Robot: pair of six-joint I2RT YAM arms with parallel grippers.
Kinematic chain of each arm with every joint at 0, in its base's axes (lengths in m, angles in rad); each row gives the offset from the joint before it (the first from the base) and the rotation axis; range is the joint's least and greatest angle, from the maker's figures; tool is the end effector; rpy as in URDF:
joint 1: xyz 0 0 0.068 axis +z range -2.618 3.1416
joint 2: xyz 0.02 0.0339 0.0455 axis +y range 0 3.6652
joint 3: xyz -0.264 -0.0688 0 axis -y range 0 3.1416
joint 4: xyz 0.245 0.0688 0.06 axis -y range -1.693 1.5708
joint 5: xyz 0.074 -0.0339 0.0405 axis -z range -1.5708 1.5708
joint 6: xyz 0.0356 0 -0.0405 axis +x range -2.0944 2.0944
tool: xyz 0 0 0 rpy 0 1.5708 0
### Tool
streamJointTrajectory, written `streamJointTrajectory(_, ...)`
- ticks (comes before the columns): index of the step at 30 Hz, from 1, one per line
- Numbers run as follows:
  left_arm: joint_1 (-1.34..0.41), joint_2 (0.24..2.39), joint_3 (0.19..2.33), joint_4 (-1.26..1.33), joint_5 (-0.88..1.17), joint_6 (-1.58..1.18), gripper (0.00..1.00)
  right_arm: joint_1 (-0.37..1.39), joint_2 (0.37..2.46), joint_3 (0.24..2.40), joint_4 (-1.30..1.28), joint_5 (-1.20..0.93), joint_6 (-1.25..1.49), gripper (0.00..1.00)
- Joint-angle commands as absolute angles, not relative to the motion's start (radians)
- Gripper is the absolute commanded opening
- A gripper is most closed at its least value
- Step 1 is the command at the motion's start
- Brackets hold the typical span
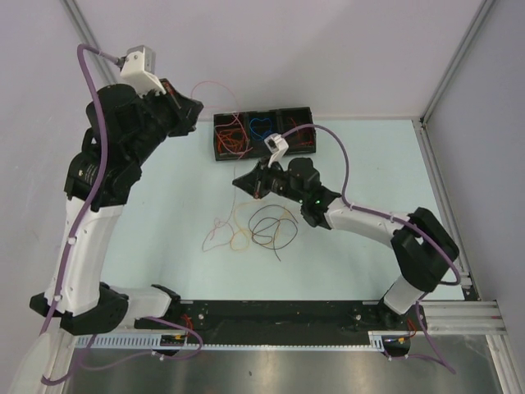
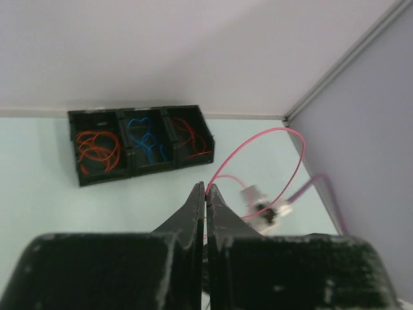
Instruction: Untangle the cables
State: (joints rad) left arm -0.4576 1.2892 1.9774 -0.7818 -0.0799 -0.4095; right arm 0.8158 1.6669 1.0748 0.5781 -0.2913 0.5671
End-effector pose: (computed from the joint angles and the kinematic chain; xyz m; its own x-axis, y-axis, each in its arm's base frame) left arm 0.1868 -0.0888 0.5588 -0.2239 -0.3321 -0.9163 0.3052 0.8690 -0.3896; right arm 0.2600 0.2912 0.2878 -0.4885 0.2317 -0.8412 -0.7492 0.3827 0.5405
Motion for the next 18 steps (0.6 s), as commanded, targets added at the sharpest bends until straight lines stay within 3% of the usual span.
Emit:
streamJointTrajectory(1,-0.413,1.215,1.877,-0.824,-0.149,-0.419,0.0,0.772,1.485,1.115,0.5,-0.25,0.503,0.0)
streamJointTrajectory(10,-0.397,1.117,1.547,-0.848,-0.189,-0.434,0.0,0.677,1.178,1.118,0.41,-0.207,0.482,0.0)
streamJointTrajectory(18,-0.402,1.146,1.252,-0.743,0.024,-0.503,0.0,0.664,1.098,1.176,0.373,-0.192,0.462,0.0)
